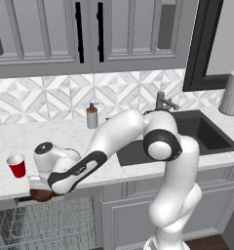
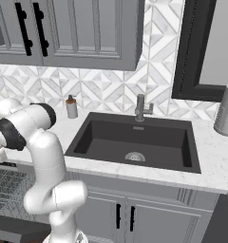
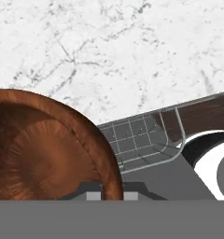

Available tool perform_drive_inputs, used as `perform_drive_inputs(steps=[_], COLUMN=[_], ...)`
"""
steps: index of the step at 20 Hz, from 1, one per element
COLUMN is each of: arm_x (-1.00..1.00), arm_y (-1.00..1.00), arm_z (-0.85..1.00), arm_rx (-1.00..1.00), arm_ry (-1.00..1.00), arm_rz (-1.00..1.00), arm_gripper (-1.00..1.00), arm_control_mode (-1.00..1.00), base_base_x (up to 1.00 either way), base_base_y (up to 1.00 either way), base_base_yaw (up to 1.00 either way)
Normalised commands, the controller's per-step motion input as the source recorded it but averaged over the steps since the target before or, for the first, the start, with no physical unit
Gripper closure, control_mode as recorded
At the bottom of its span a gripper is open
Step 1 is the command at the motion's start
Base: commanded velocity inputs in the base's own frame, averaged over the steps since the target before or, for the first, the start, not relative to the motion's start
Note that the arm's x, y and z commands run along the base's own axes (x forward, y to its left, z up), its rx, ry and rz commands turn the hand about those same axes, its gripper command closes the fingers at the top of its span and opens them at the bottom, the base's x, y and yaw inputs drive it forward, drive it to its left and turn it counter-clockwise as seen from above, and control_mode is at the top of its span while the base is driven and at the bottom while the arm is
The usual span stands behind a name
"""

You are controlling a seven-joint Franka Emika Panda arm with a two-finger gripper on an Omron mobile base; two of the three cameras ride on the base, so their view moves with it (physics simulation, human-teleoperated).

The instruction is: Pick up the cup and bowl from the counter, place them in the dishwasher, and close the dishwasher door.

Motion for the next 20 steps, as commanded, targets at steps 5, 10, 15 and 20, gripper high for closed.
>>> perform_drive_inputs(steps=[5,10,15,20], arm_x=[-0.78,-0.14,-0.15,-0.43], arm_y=[-0.18,0.0,0.01,0.23], arm_z=[-0.03,-0.38,-0.32,-0.02], arm_rx=[0.0,-0.03,-0.07,-0.01], arm_ry=[0.01,-0.02,-0.17,-0.19], arm_rz=[-0.03,-0.03,-0.1,-0.1], arm_gripper=[1.0,1.0,1.0,1.0], arm_control_mode=[-1.0,-1.0,-1.0,-1.0], base_base_x=[0.0,0.0,0.0,0.0], base_base_y=[0.0,0.0,0.0,0.0], base_base_yaw=[0.0,0.0,0.0,0.0])
